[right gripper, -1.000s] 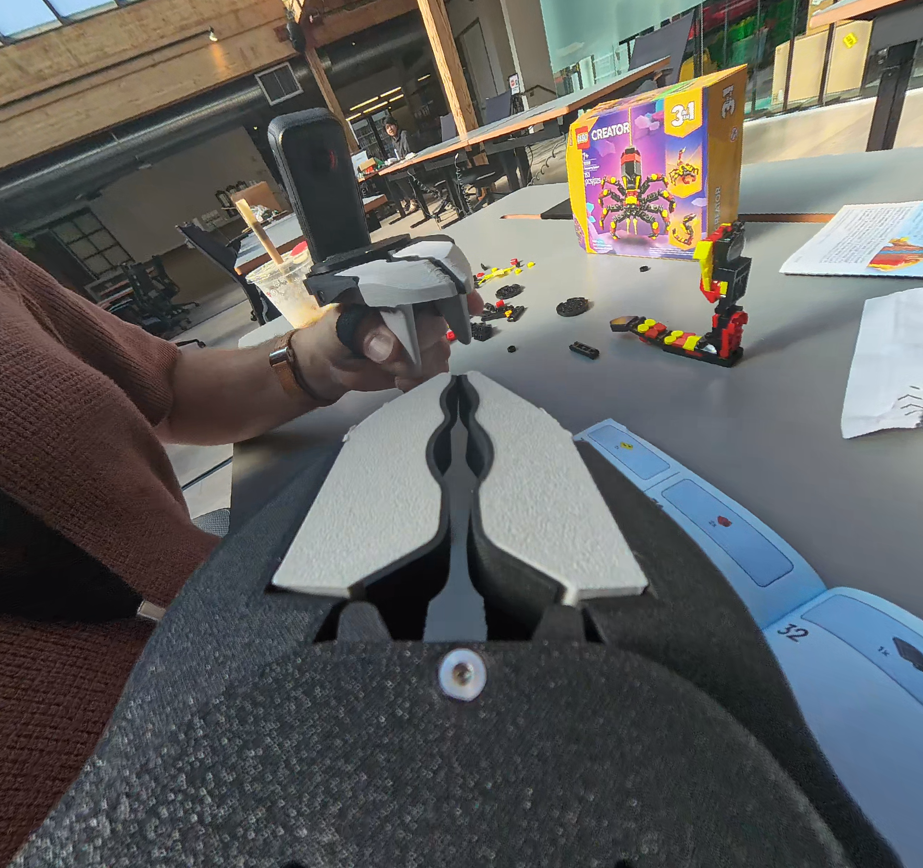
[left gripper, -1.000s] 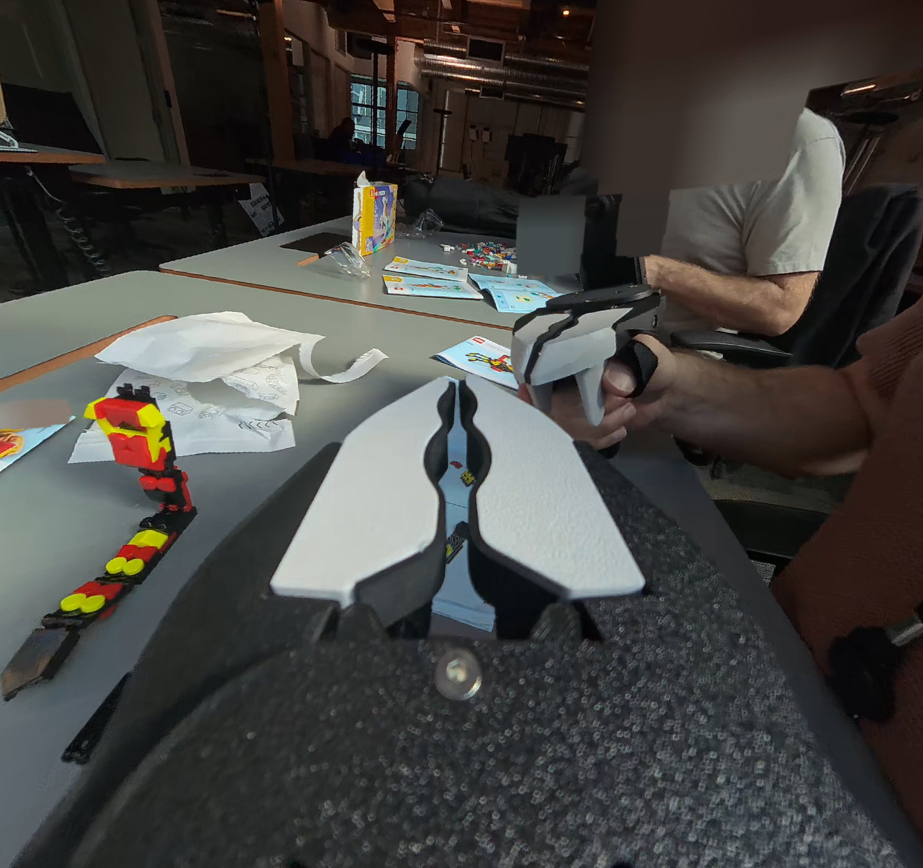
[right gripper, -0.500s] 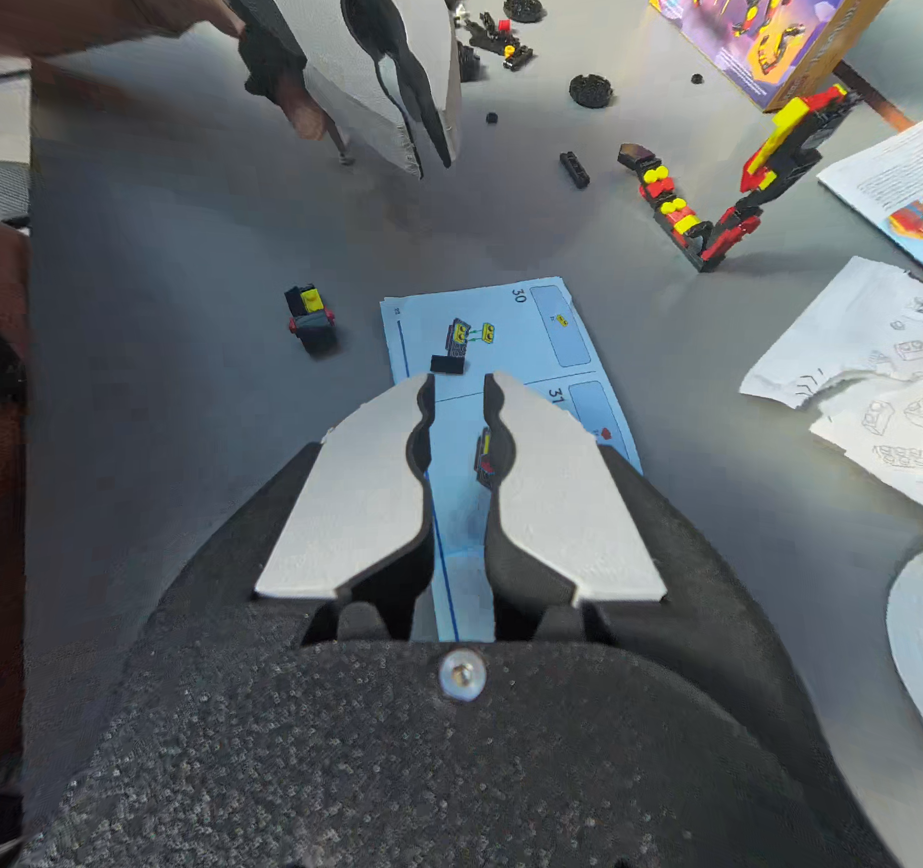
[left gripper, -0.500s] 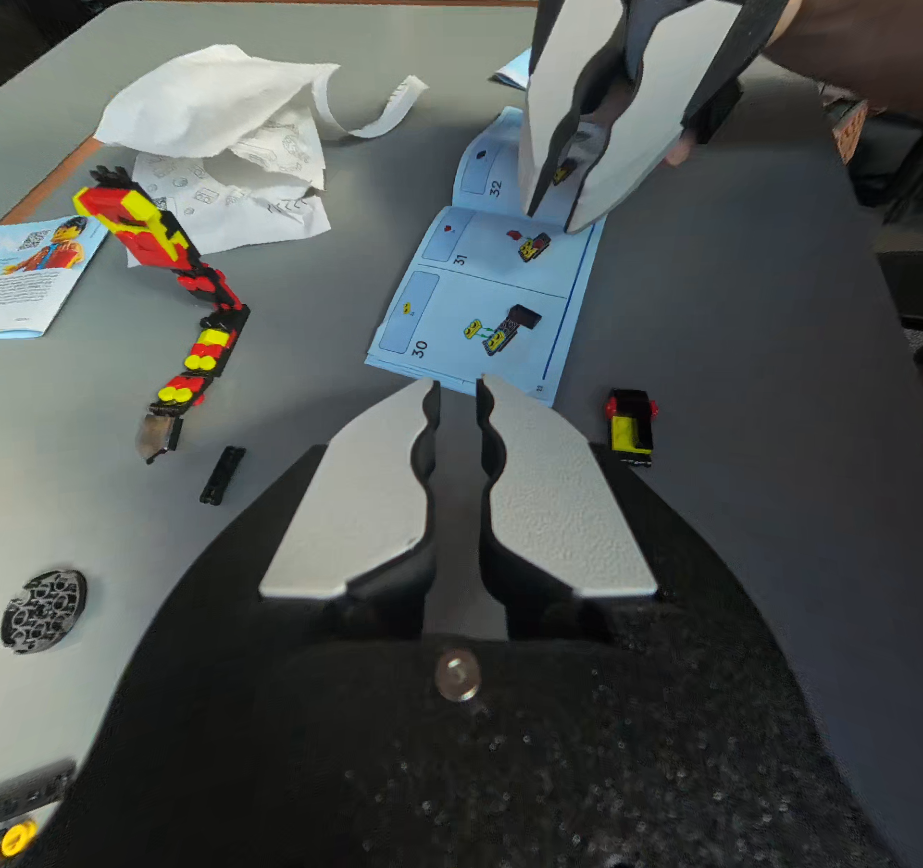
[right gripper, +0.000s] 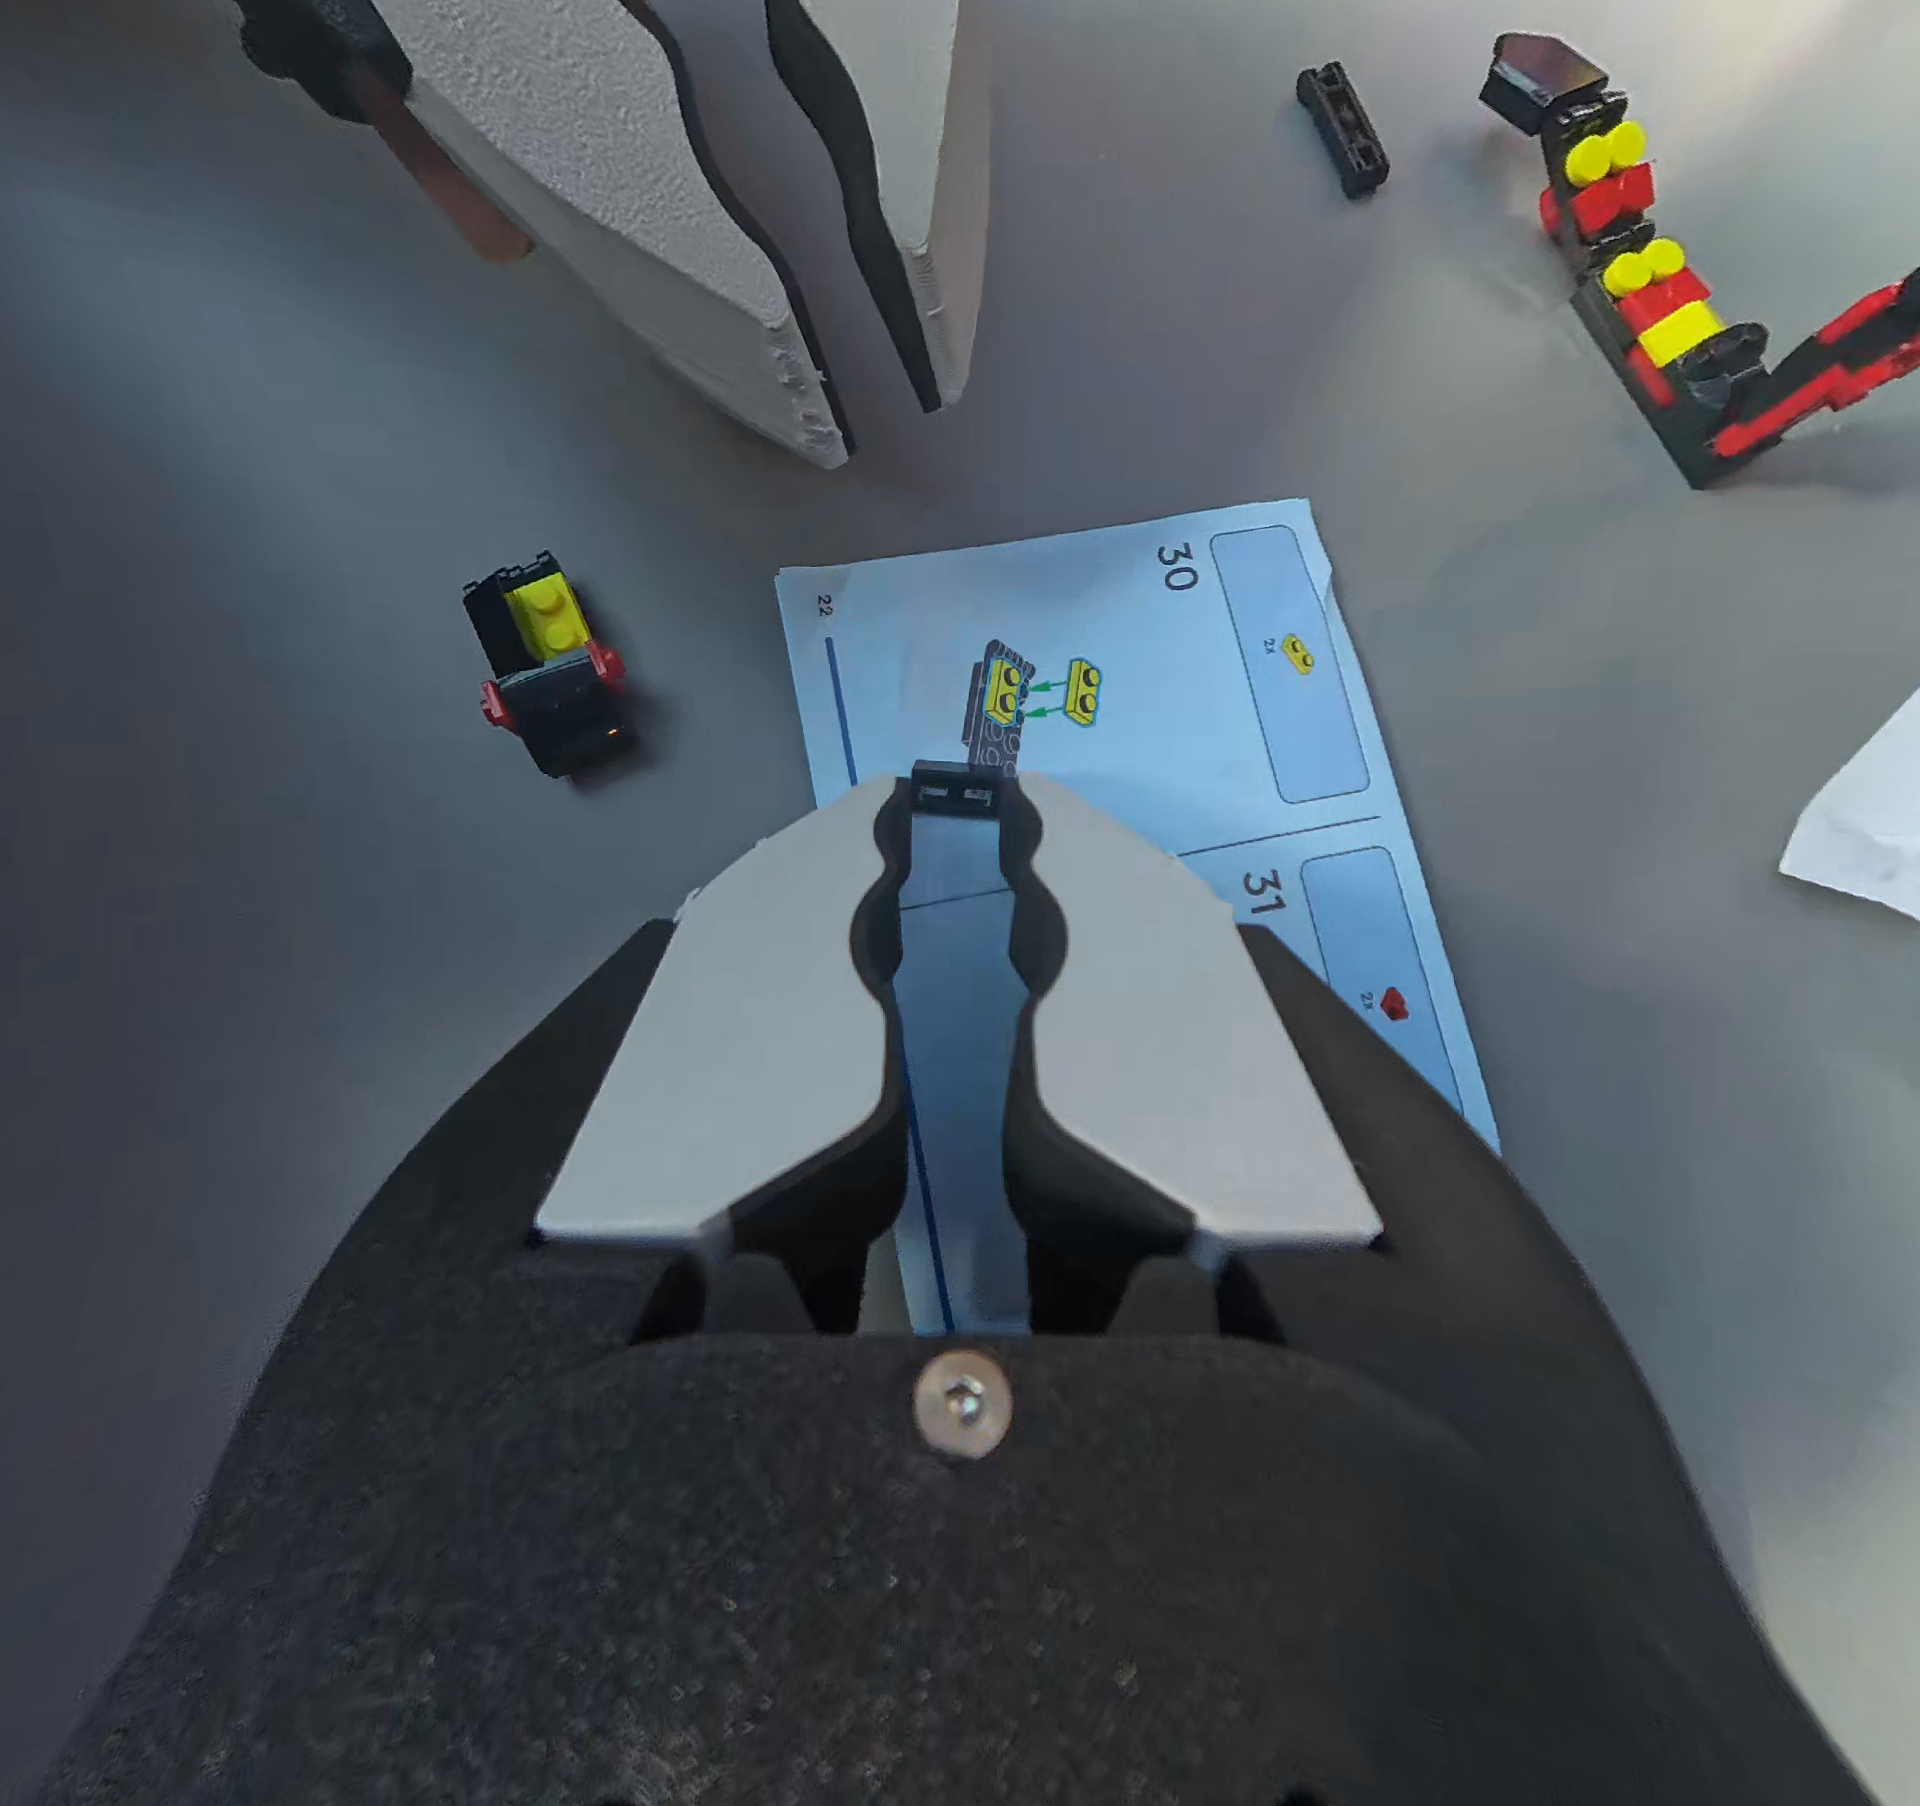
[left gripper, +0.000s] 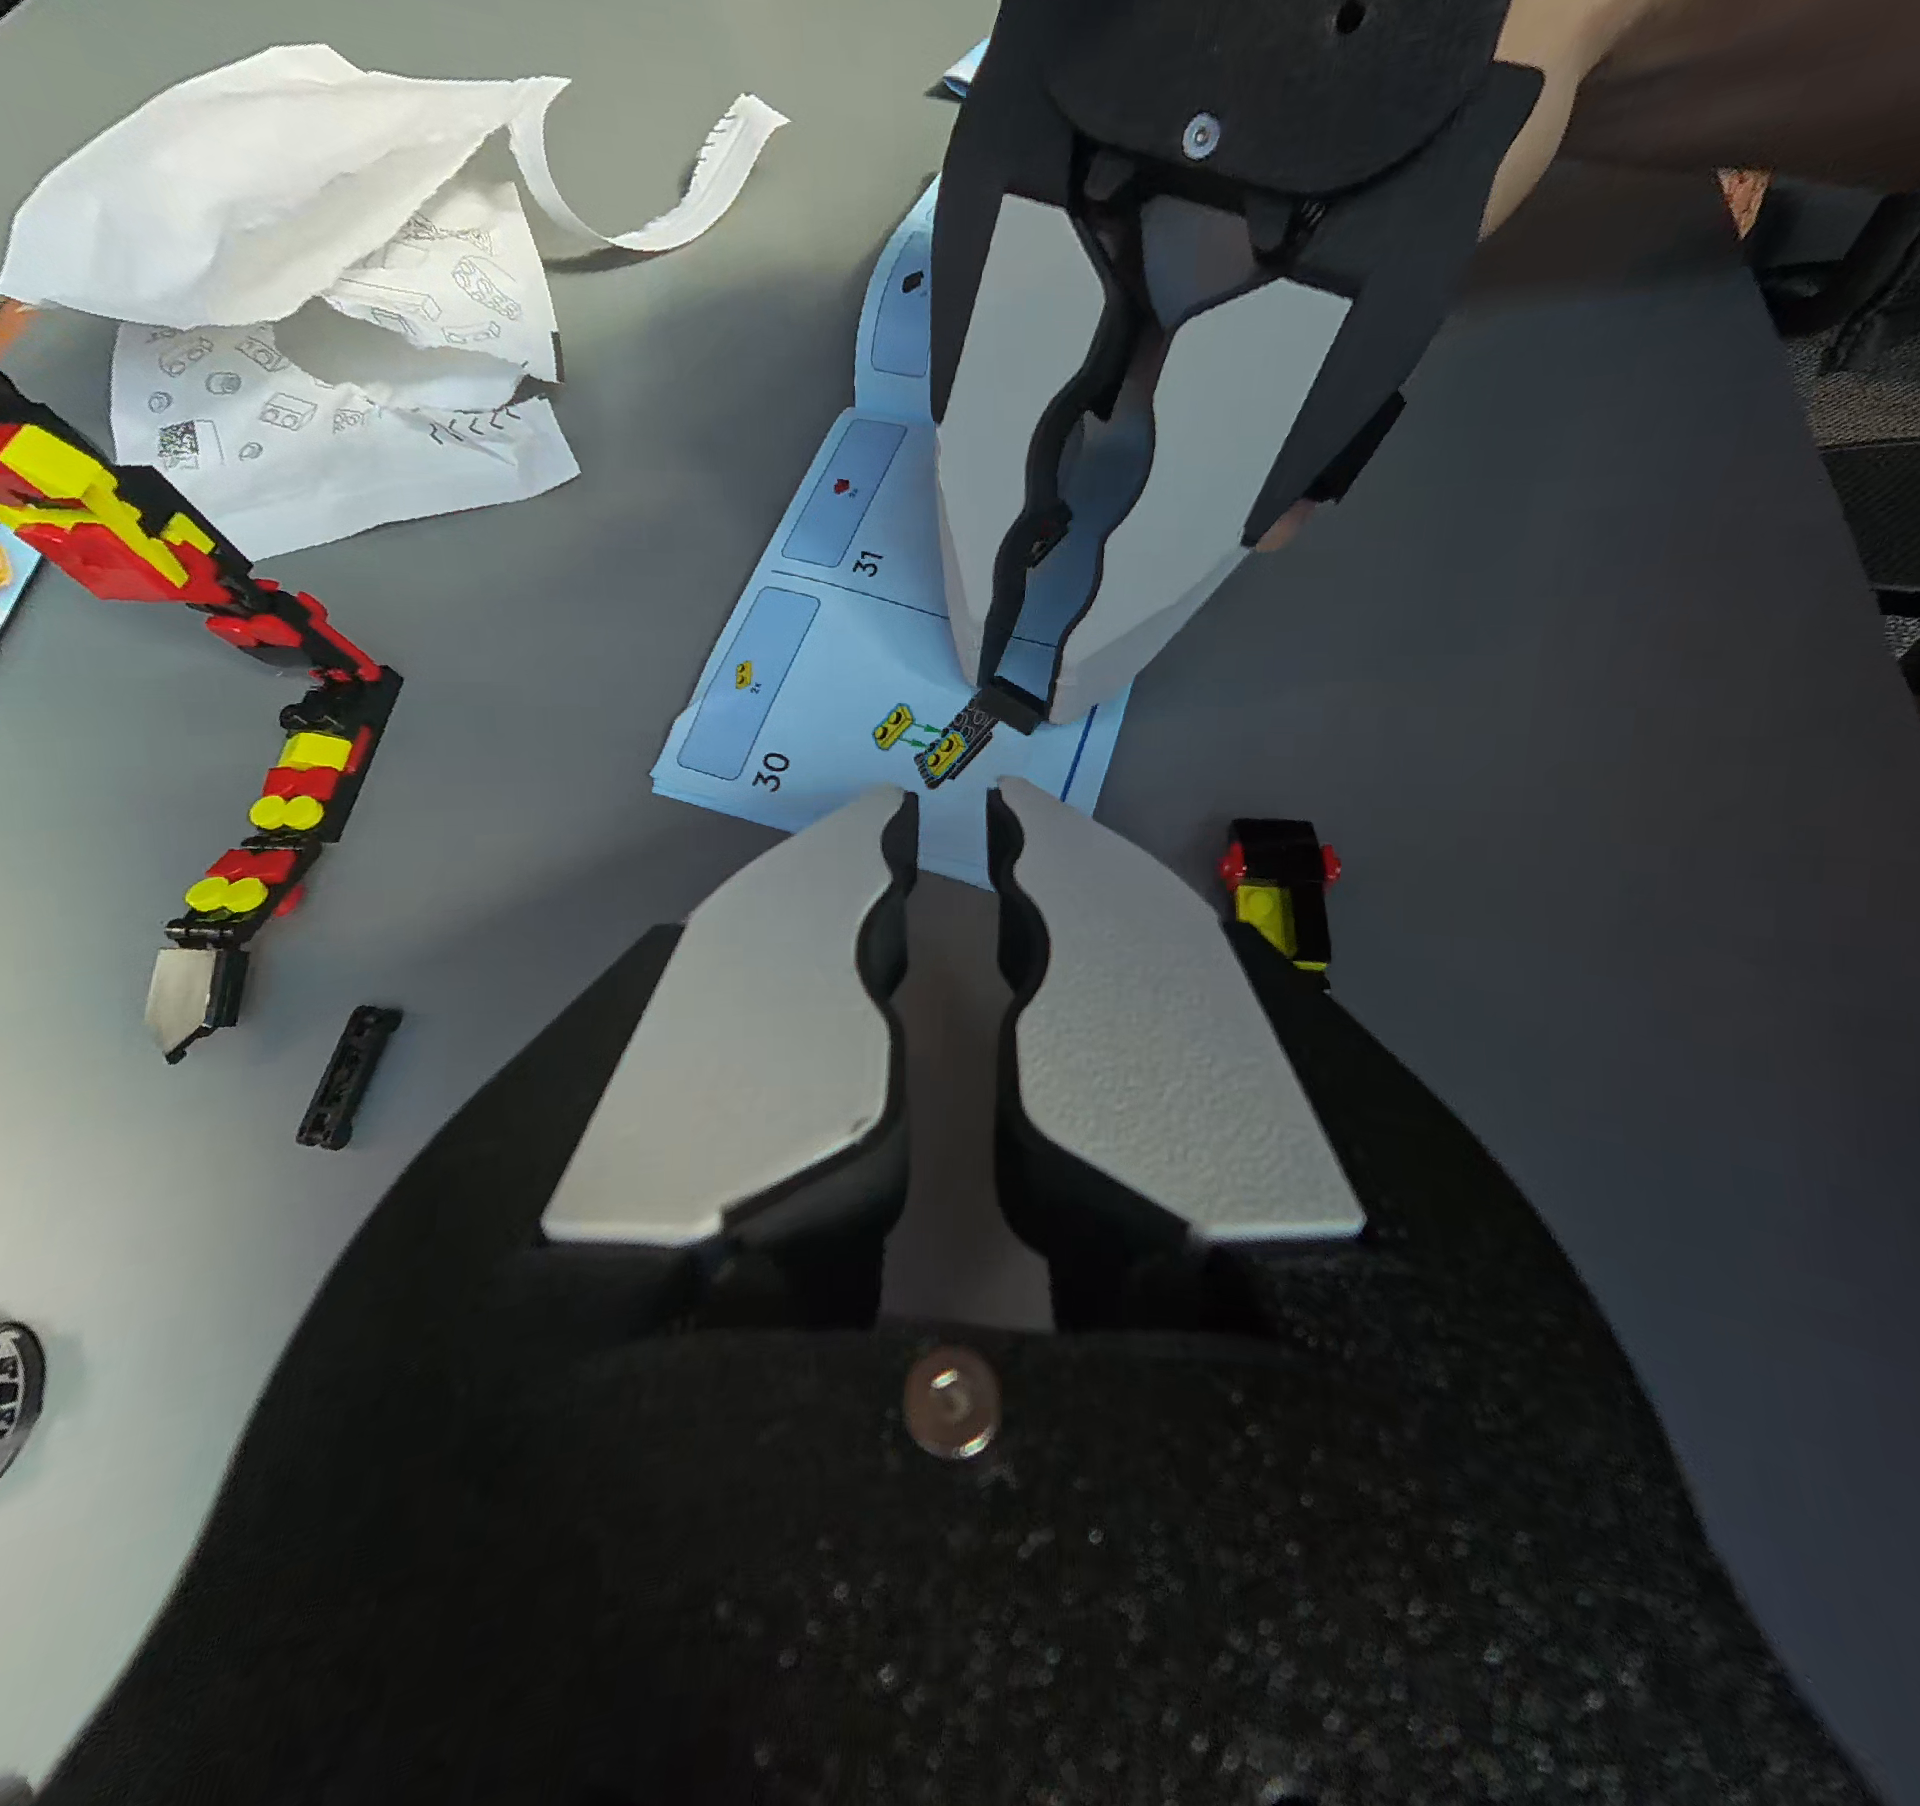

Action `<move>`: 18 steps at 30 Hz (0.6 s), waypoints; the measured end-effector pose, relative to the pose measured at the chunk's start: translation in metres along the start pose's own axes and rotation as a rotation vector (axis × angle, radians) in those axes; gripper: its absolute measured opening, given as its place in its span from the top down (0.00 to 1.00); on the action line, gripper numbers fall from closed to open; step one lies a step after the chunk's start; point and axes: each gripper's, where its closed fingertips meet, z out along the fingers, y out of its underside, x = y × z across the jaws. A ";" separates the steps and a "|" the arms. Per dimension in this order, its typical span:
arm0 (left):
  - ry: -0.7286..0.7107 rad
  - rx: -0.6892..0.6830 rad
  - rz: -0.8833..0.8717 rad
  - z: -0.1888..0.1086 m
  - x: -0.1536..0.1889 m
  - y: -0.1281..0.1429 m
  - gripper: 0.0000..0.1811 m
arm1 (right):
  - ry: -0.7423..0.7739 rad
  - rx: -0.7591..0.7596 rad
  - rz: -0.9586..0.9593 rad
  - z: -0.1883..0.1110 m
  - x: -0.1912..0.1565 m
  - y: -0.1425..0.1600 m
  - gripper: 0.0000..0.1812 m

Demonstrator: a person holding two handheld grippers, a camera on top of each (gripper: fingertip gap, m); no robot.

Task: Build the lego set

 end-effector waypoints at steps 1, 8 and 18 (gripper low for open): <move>0.000 -0.001 0.001 0.001 0.000 0.001 0.93 | 0.013 0.002 0.009 0.000 0.002 -0.001 0.91; 0.101 0.239 -0.172 -0.013 0.003 -0.036 0.94 | 0.383 0.445 -0.252 -0.056 0.013 -0.066 0.91; 0.426 0.474 -0.313 -0.032 0.027 -0.080 0.93 | 0.598 0.654 -0.628 -0.080 -0.016 -0.098 0.91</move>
